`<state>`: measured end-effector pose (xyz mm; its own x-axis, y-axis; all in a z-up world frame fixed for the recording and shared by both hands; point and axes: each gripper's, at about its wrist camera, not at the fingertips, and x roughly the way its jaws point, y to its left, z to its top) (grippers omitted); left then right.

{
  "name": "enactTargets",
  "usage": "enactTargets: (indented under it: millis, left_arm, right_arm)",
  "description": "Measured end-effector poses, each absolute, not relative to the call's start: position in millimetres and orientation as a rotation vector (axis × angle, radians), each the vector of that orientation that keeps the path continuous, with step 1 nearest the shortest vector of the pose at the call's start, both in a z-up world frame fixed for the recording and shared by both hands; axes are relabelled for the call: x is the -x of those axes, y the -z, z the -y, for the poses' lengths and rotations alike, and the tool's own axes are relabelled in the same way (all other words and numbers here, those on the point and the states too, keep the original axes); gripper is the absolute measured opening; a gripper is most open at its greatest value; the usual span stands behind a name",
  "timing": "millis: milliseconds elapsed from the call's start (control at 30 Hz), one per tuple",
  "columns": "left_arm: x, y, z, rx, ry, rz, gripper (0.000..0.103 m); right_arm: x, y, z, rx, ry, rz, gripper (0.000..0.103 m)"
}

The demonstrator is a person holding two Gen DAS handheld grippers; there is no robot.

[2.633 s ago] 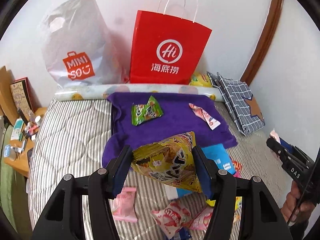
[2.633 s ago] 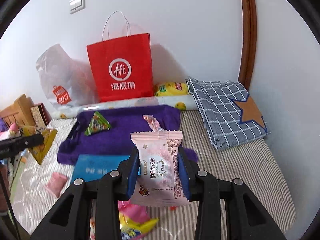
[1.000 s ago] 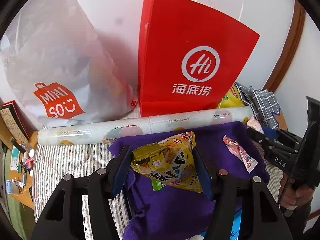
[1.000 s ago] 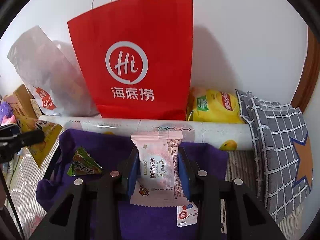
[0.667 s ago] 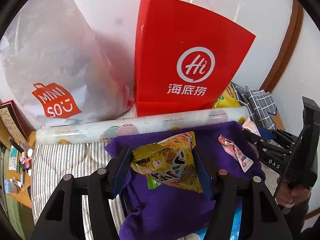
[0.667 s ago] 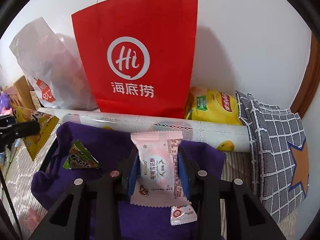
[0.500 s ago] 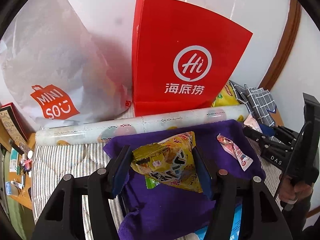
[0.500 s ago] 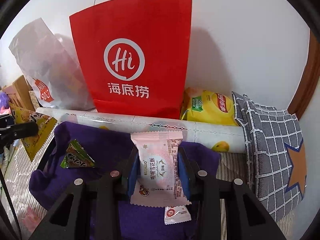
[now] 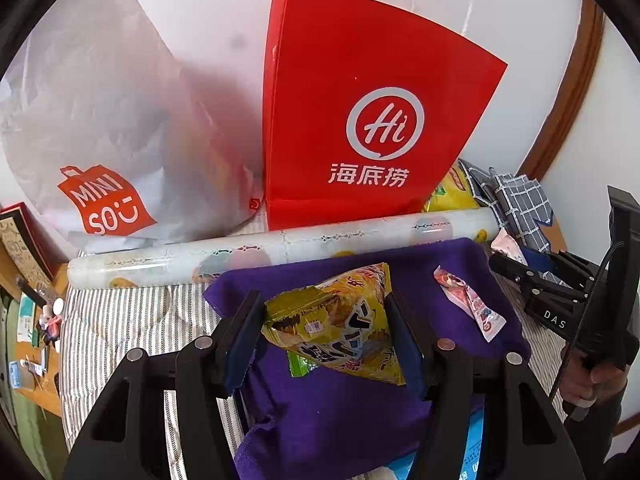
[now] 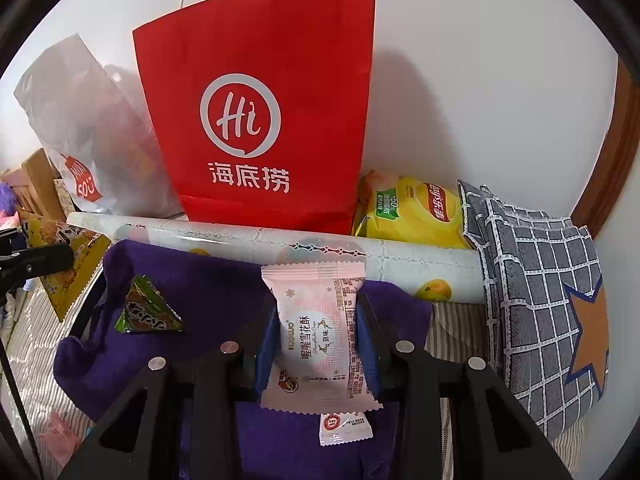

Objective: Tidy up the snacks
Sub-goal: 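Carry the biscuit packet and yellow chip bag over the purple towel with both tools, then open both tools to drop the biscuit packet and chip bag onto the towel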

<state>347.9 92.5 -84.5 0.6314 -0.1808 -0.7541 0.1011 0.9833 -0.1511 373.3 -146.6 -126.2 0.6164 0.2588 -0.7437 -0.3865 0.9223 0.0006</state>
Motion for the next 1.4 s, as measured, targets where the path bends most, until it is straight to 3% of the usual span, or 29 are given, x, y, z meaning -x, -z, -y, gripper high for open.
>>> enactTargets:
  millis: [1400]
  left_arm:
    - [-348.2, 85.1, -92.2, 0.09, 0.161, -0.883, 0.061]
  right_arm:
    - [-378.8, 157.7, 130.5, 0.253, -0.375, -0.943, 0.036]
